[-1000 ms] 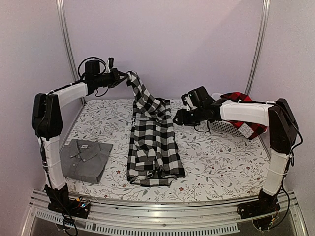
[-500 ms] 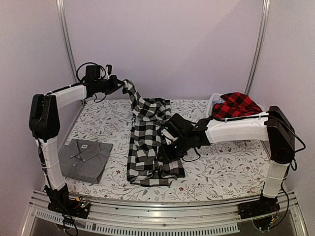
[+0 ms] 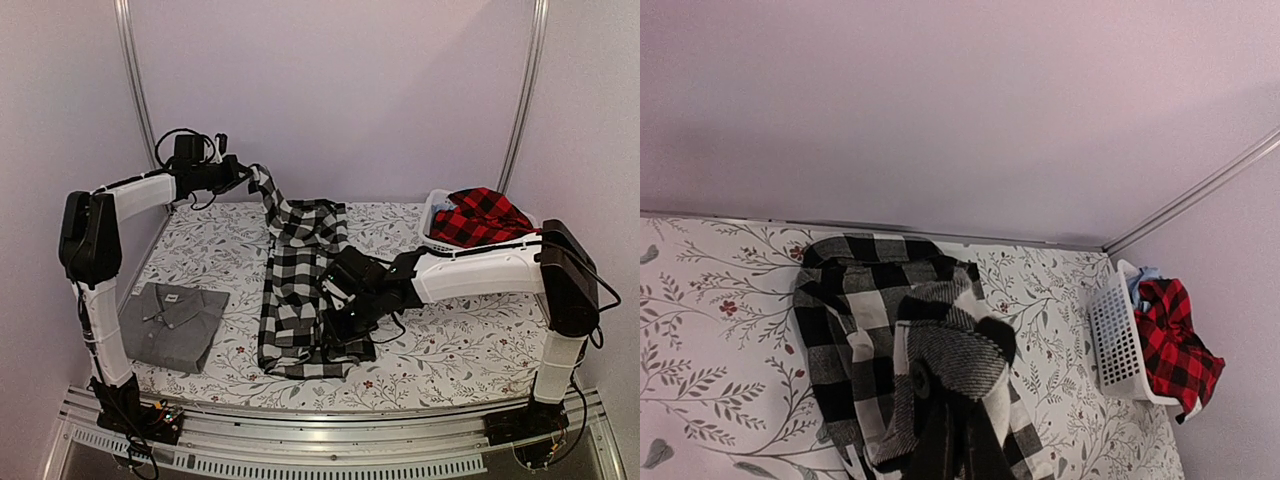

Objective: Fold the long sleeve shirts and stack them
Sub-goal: Fold the sleeve of the rectangle-folded shirt.

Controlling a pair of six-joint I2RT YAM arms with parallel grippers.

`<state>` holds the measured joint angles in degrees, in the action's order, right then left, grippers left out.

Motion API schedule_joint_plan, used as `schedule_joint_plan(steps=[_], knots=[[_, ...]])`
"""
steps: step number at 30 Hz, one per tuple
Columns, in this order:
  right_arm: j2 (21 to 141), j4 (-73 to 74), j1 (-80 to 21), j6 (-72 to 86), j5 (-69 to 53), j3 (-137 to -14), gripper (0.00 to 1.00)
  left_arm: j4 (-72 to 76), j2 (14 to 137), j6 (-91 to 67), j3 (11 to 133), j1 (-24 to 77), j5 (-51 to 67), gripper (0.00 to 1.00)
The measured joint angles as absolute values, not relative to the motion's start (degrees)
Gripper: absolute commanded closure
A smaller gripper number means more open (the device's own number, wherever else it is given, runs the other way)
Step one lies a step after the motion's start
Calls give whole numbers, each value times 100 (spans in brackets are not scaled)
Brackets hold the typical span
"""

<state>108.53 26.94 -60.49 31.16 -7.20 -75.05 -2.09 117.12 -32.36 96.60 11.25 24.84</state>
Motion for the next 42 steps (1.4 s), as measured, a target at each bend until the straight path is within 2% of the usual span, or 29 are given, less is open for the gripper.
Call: schedule_joint_plan(steps=[4,10,11,13,18,24,28,33,35,42], knots=[[10899,2755,-6049,3114,-764,-7505,99,-200,11614,-3210,9546,1125,2331,100],[10899,2856,-6077,3083,-825,-7516,100,-30,11142,-3214,9002,1125,1896,100],[10899,2873,-6082,3083,-829,-7526,97,3,11067,-3214,8925,1125,1848,100],[10899,2906,-6090,3079,-829,-7544,84,84,10910,-3212,8777,1125,1723,100],[10899,3000,-6108,3133,-740,-7583,64,222,10715,-3212,8611,1122,1581,100],[10906,3017,-6112,3194,-609,-7634,62,294,10694,-3212,8377,1122,1507,100],[11015,2947,-6112,3210,-611,-7710,70,336,10562,-3214,8066,1122,1299,100],[11299,2910,-6112,3223,-611,-7787,96,368,10296,-3214,7806,1120,998,100],[11362,2939,-6112,3218,-611,-7826,100,397,10195,-3214,7765,1120,913,100],[11354,3024,-6123,3186,-609,-7883,100,443,10029,-3240,7592,1120,576,100]])
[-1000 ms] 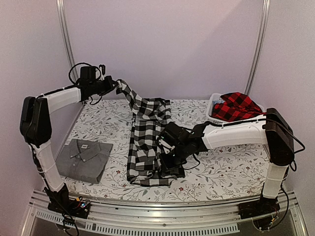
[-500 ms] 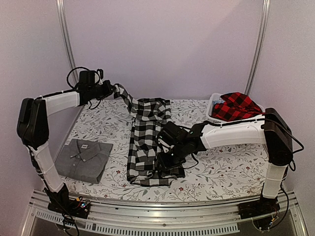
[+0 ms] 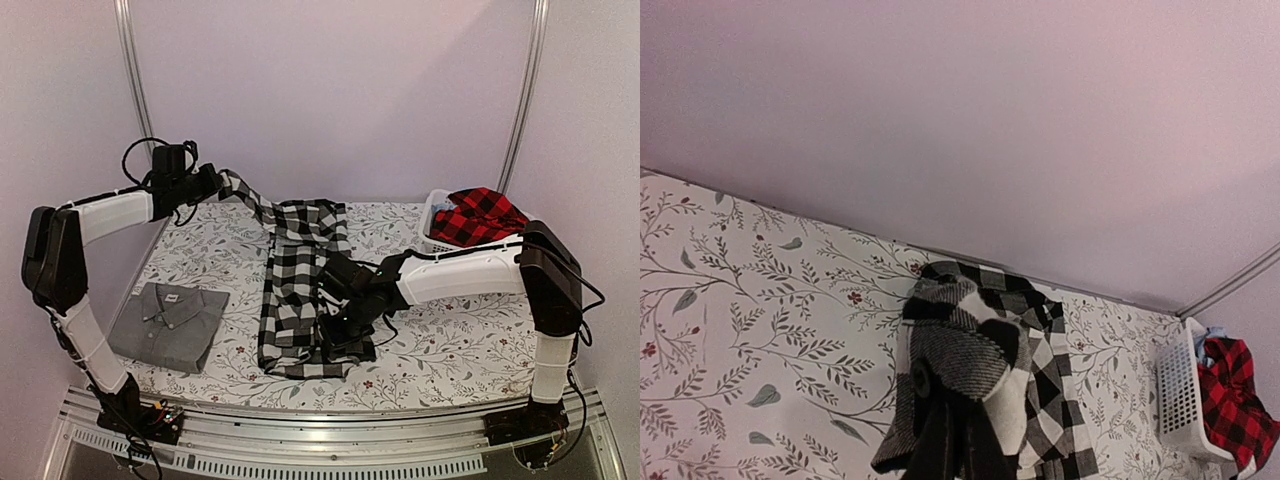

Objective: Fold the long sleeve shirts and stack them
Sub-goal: Fold the sleeve of the rectangle-folded shirt.

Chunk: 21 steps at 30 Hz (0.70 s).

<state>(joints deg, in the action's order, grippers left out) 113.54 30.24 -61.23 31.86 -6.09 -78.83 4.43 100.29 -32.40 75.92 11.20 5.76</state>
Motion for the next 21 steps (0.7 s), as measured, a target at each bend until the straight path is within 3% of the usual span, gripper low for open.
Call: schedule_joint_plan(steps=[21], knots=[[11266,3039,-6285,3188,-690,-7817,99,541,9561,-3671,6311,1153,-80,100]])
